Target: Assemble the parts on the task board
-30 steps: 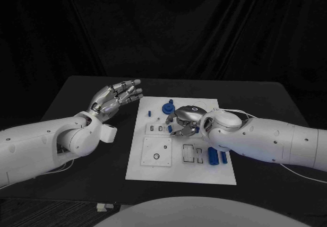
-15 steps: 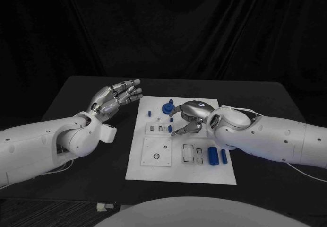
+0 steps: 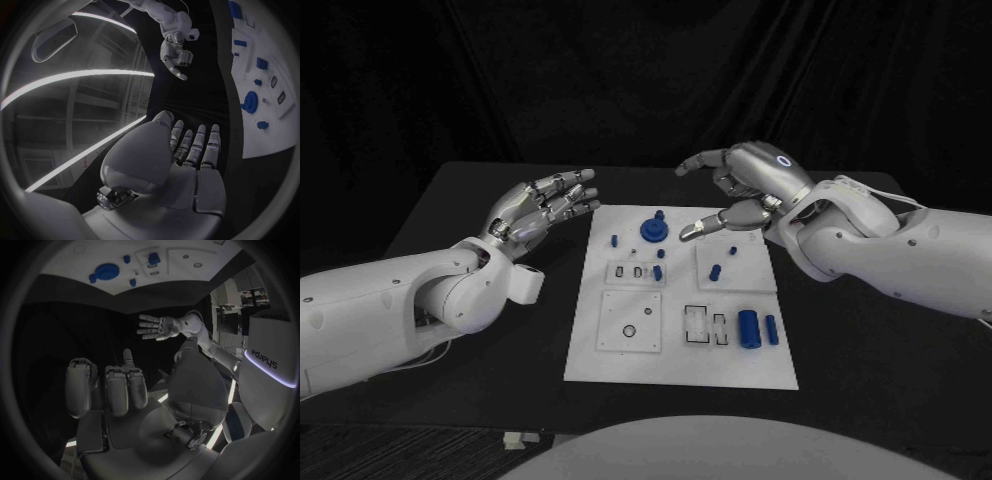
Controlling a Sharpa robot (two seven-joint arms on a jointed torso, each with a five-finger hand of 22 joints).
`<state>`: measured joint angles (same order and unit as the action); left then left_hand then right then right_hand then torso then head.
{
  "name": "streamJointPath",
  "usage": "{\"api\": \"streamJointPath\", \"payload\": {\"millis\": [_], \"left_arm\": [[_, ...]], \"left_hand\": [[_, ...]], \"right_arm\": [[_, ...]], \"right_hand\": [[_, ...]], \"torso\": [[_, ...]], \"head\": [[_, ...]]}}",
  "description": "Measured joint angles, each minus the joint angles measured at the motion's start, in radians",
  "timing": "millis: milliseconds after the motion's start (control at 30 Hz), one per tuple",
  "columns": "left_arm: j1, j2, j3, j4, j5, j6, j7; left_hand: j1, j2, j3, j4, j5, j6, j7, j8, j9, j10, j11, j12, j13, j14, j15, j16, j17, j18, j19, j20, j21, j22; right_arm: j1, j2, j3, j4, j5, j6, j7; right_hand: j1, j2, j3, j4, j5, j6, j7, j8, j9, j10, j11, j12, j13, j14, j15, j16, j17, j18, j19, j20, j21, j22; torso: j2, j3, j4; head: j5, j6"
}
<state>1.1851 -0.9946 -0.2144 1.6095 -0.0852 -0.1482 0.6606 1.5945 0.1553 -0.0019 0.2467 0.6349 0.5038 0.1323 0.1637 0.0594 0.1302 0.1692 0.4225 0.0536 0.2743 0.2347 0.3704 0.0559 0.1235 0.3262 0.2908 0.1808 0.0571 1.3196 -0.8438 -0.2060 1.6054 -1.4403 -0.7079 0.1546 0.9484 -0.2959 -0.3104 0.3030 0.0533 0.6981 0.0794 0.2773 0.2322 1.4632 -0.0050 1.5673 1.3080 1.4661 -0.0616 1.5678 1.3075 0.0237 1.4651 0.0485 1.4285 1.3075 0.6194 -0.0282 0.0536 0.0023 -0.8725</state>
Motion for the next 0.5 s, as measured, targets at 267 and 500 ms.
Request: {"api": "streamJointPath", "payload": {"millis": [267, 500], "left_arm": [[0.075, 0.031, 0.0, -0.052, -0.156, -0.066, -0.05], [0.158, 0.134, 0.003, -0.171, -0.486, -0.087, -0.253]], "left_hand": [[-0.119, -0.035, -0.065, 0.045, -0.328, 0.049, 0.012, 0.031, 0.004, 0.391, 0.05, 0.461, 0.151, 0.419, -0.067, 0.389, 0.124, 0.048, 0.493, -0.026, 0.315, 0.134], [-0.329, -0.012, -0.222, 0.039, -0.555, 0.326, 0.021, 0.162, 0.049, 1.111, -0.074, 1.069, 1.039, 0.975, -0.194, 1.072, 0.915, -0.003, 0.869, -0.149, 0.935, 0.729]], "right_arm": [[0.021, -0.066, 0.0, 0.007, 0.16, -0.103, 0.112], [0.023, -0.09, -0.001, -0.001, 0.233, -0.113, 0.116]], "right_hand": [[-0.005, 0.21, 0.149, -0.008, 0.016, 0.13, 0.005, 0.069, 0.024, 0.004, -0.004, 0.0, 0.0, 0.0, -0.007, 0.0, 0.0, 0.0, 0.0, 0.0, 0.022, 0.0], [0.06, 0.284, 0.159, -0.013, 0.071, 0.159, 0.013, 0.078, 0.026, 0.003, 0.007, 0.0, 0.0, 0.0, 0.0, 0.0, 0.0, 0.0, 0.0, 0.0, 0.022, 0.0]], "torso": [[-0.002, 0.0006, -0.0001], [-0.005, 0.0021, -0.0012]], "head": [[-0.003, 0.0], [-0.003, 0.0]]}}
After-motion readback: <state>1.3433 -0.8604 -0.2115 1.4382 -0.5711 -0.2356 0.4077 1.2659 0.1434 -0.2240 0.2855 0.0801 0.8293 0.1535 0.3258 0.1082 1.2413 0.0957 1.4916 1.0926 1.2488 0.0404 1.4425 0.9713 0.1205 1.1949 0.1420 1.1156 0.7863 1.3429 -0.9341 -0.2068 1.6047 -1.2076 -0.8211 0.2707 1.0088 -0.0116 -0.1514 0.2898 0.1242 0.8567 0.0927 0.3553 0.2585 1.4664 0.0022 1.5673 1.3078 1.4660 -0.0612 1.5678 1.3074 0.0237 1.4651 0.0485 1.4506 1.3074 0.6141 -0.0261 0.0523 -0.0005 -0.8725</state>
